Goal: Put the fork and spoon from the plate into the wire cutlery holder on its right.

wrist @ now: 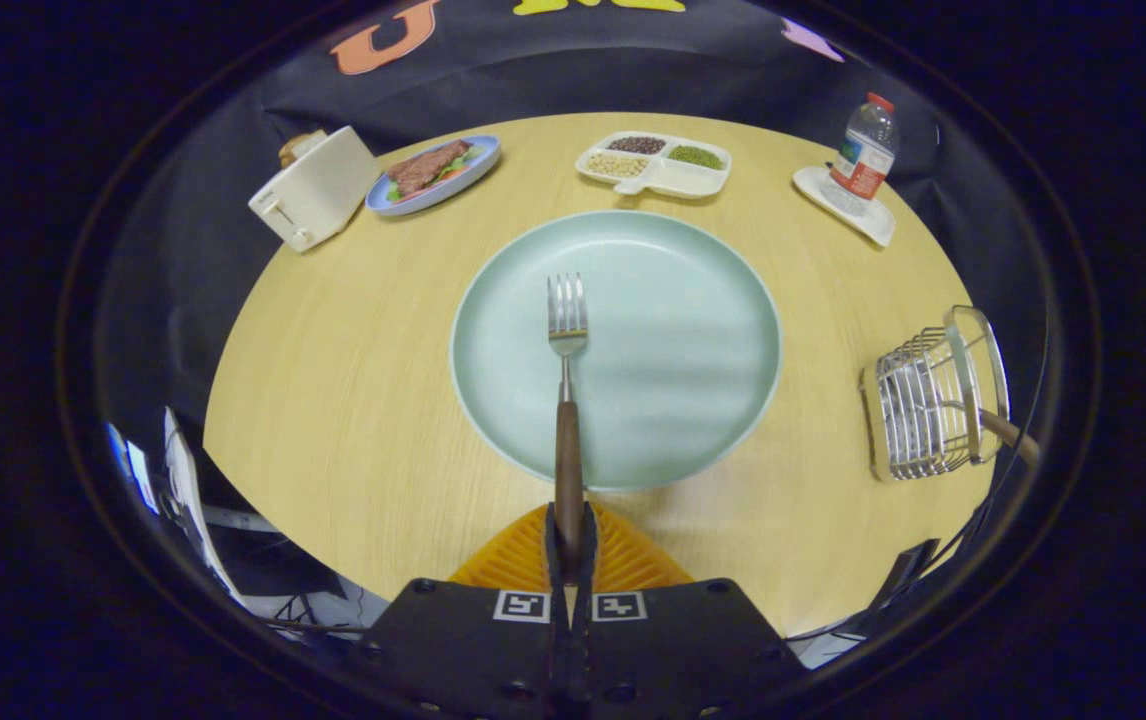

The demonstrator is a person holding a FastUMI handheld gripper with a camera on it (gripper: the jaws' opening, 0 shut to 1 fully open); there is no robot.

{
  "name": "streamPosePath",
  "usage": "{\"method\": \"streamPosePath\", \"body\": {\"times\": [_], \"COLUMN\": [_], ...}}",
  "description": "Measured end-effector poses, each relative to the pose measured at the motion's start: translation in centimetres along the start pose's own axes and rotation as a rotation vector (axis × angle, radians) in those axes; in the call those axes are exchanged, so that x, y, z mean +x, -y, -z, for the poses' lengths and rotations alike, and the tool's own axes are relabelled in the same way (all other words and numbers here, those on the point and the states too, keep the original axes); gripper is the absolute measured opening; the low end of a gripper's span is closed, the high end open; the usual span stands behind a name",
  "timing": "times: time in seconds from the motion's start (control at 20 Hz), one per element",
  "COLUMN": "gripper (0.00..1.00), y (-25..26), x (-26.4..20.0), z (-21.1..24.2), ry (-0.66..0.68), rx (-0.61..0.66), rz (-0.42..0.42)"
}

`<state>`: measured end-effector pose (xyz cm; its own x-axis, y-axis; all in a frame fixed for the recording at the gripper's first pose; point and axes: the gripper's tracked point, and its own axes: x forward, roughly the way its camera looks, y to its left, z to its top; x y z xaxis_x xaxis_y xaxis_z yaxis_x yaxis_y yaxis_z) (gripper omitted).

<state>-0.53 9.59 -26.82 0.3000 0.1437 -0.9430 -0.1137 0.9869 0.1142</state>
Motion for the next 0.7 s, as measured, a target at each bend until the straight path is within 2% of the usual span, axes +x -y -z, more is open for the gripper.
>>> {"method": "streamPosePath", "body": {"times": [0.4,0.7], "gripper": [0.0,0.0], "y": [1.3,5.1], "x": [-4.3,-11.6], "z": [0.0,-1.5], "ry": [0.039,0.121], "rx": [-0.004,-0.032], "rz": [-0.042,-0.036]}}
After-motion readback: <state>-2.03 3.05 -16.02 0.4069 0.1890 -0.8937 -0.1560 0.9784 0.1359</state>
